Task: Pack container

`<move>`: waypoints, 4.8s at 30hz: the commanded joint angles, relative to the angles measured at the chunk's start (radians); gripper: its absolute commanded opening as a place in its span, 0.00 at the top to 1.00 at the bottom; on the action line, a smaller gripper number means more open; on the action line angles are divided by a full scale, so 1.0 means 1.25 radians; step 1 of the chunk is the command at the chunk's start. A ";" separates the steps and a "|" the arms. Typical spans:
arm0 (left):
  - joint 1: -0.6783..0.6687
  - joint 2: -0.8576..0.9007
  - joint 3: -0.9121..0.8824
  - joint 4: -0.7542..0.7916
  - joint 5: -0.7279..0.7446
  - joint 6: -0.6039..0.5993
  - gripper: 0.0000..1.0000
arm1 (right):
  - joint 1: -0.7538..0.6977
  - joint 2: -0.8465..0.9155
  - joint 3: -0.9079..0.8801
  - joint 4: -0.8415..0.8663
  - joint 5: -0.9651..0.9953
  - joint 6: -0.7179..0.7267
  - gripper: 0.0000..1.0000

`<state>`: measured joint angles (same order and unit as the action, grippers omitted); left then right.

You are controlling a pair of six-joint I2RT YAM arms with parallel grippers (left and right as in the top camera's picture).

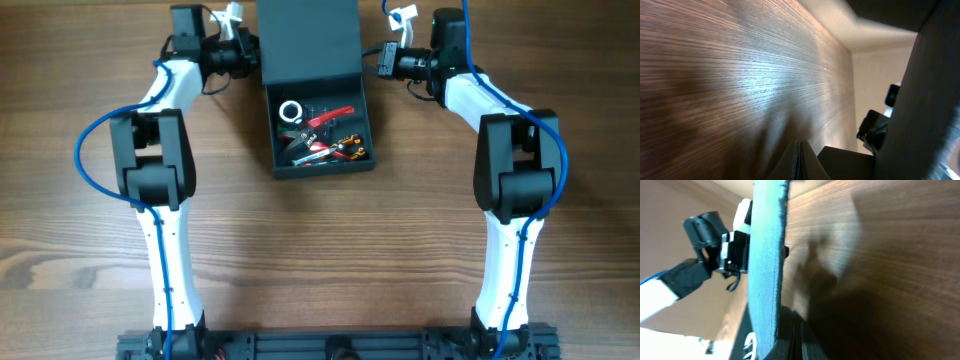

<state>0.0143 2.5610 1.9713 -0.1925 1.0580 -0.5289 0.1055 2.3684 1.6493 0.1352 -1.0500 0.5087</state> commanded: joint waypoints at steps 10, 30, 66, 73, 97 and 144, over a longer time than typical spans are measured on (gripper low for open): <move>-0.051 -0.261 0.005 -0.286 -0.037 0.189 0.96 | 0.007 -0.137 0.013 -0.143 0.029 0.030 0.96; -0.220 -0.539 -0.007 -0.843 -0.553 0.341 0.95 | 0.090 -0.551 -0.006 -0.926 0.493 -0.278 0.96; -0.255 -0.682 -0.287 -0.826 -0.690 0.327 0.90 | 0.193 -0.472 -0.114 -0.899 0.536 -0.445 0.96; -0.197 -0.906 -0.287 -0.850 -0.937 0.327 0.44 | 0.193 -0.743 -0.074 -0.892 0.938 -0.440 0.96; -0.007 -1.180 -0.287 -0.867 -1.084 0.384 0.00 | 0.193 -1.126 -0.063 -0.963 1.026 -0.385 0.00; -0.007 -1.180 -0.287 -0.868 -1.084 0.384 0.00 | -0.142 -1.893 -1.229 -0.350 0.896 -0.128 0.00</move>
<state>0.0006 1.0882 1.6127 -1.2797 -0.2882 -0.0639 -0.0673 0.0181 0.1181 -0.3096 0.0845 0.3214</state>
